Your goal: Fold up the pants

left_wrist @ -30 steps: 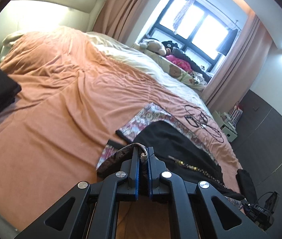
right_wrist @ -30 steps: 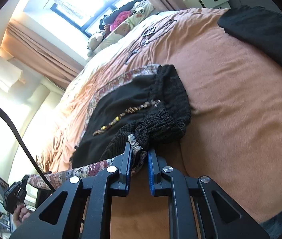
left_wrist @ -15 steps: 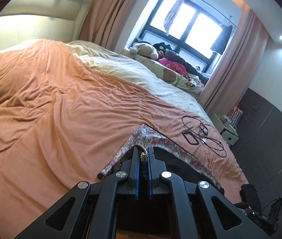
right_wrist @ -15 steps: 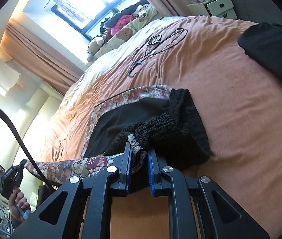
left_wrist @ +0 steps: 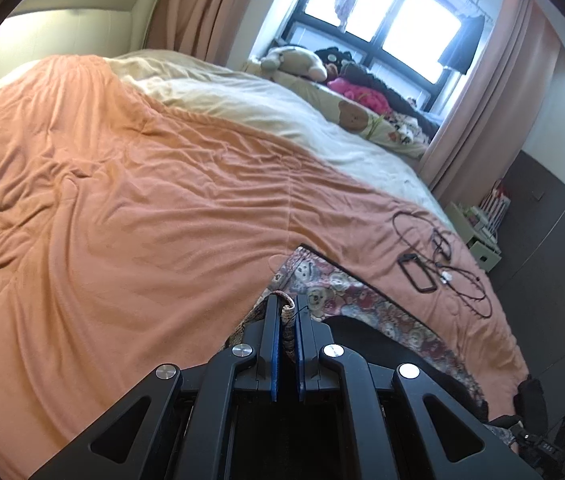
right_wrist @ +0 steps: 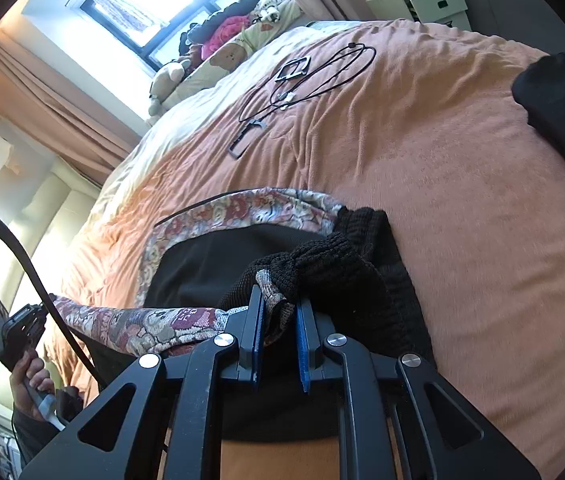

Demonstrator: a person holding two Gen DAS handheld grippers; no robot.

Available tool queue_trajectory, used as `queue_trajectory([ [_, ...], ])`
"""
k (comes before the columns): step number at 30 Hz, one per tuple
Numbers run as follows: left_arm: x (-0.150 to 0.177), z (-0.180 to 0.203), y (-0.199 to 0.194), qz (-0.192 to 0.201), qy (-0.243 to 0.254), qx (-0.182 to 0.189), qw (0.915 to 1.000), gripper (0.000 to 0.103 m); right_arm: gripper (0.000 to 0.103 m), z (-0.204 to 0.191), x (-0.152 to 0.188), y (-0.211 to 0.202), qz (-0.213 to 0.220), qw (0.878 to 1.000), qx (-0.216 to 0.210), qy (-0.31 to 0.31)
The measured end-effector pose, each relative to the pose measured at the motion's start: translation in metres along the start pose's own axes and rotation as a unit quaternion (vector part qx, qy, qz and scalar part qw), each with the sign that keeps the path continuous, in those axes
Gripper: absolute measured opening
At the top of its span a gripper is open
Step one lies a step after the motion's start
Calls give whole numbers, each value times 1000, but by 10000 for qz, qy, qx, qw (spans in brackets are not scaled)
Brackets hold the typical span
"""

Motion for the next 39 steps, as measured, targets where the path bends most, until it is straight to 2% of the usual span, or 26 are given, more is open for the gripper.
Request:
queue_trajectory([
  [5, -1, -4, 51, -322, 90, -89, 9994, 7, 14, 4, -10, 23, -3, 9999, 168, -32],
  [7, 0, -5, 70, -422, 221, -272, 9985, 7, 18, 3, -13, 30, -13, 9998, 183, -47],
  [8, 0, -6, 79, -483, 291, -433, 9975, 15, 25, 2, -14, 34, -31, 9998, 183, -54],
  [9, 1, -7, 89, -615, 397, -517, 9960, 27, 32, 0, -15, 35, -28, 9998, 175, -81],
  [10, 2, -8, 93, -676, 444, -511, 9954, 33, 54, -2, -17, 34, 13, 9998, 152, -117],
  [11, 3, -10, 95, -699, 479, -507, 9951, 42, 71, -5, -18, 31, 97, 9997, 100, -177],
  [13, 3, -11, 92, -640, 637, -556, 9944, 50, 80, -12, -19, 24, 229, 9989, 91, -409],
  [14, 3, -12, 90, -606, 726, -643, 9934, 56, 80, -15, -18, 22, 229, 9982, 122, -548],
  [15, 4, -14, 88, -617, 790, -654, 9928, 57, 80, -16, -17, 21, 176, 9974, 188, -677],
  [17, 9, -16, 89, -731, 890, -579, 9917, 57, 80, -14, -16, 22, 93, 9959, 330, -836],
  [20, 24, -19, 90, -965, 1299, -594, 9850, 57, 80, -10, -13, 20, -49, 9919, 637, -1100],
  [27, 45, -30, 102, -1340, 1811, -647, 9722, 57, 80, -6, -11, 22, -465, 9829, 1065, -1427],
  [33, 52, -18, 122, -1390, 2332, -400, 9616, 57, 80, -6, -17, 37, -714, 9788, 1131, -1550],
  [39, 54, -6, 146, -1434, 2700, -353, 9515, 57, 80, -5, -26, 53, -789, 9748, 1134, -1754],
])
Point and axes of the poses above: each gripper's, at about its wrist camera, not at the fingertips, and y roughly the way its jaws point, z to its right, x to its underside, the point moved 6 cm from there along y, roughly the way its jaws point, and after that the axes turned 2 degrees about y, right-handed, at the moved point
